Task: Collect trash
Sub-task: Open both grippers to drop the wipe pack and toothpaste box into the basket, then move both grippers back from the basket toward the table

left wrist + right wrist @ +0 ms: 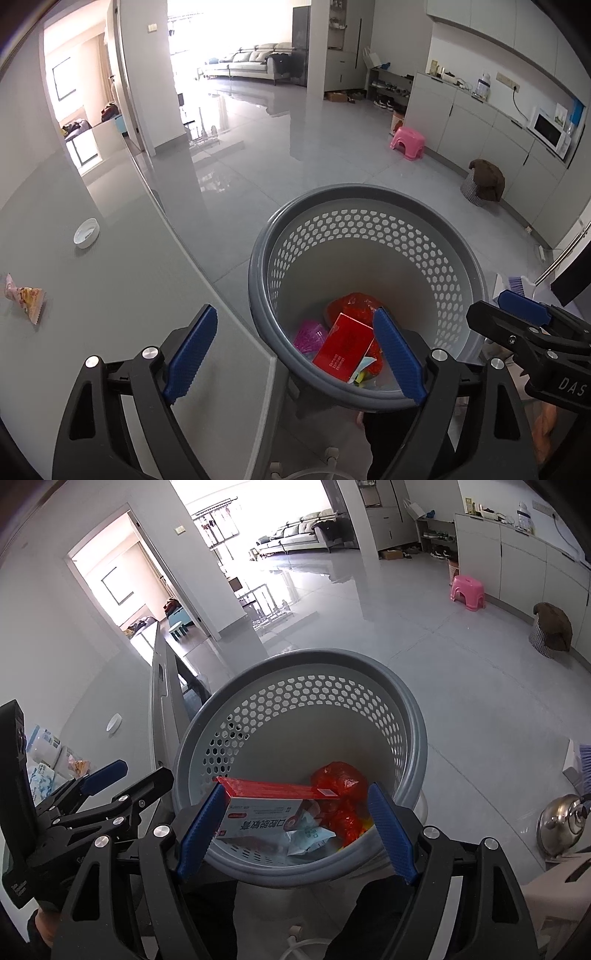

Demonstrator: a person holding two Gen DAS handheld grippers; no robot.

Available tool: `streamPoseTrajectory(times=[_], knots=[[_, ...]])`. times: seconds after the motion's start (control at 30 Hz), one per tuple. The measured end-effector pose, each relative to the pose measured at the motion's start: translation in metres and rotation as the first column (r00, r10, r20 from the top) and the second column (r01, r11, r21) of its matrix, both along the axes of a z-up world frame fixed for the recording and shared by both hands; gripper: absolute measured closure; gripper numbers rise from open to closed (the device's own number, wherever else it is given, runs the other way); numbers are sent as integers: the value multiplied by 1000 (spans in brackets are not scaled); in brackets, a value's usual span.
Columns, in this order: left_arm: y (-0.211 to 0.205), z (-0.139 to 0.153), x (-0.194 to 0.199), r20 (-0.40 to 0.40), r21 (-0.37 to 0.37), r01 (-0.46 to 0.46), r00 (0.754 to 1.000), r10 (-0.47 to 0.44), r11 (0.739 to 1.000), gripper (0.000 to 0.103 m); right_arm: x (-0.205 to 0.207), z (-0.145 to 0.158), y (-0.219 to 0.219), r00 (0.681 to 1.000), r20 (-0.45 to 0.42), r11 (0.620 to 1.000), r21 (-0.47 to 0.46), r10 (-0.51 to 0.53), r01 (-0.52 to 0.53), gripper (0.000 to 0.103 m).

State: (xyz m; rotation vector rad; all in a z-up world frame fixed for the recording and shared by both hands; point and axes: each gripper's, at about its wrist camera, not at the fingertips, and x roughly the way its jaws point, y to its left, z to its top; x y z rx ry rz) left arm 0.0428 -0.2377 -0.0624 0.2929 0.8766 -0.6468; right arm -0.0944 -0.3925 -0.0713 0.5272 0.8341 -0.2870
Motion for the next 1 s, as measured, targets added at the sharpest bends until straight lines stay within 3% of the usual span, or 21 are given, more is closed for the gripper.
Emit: streamPoseTrajectory(times=[0.3,0.63,0.83,1.0], knots=[[31,17,-11,41,-20,-36,998,36,999,12,-11,14,19,999,36,999,-14,29,-28,27],[95,26,-7,59,-41,-165,984,167,985,10,13,24,58,988,63,990,-23,141,-140,27],[147,29,9,62,-68,-299,951,303,952,8,46,23,94,967,56,969,-36,248,-246,27],[197,28,29,70,-68,-427,899,432,902,8,80,22,122,943,60,945,-44,327,-325,27]])
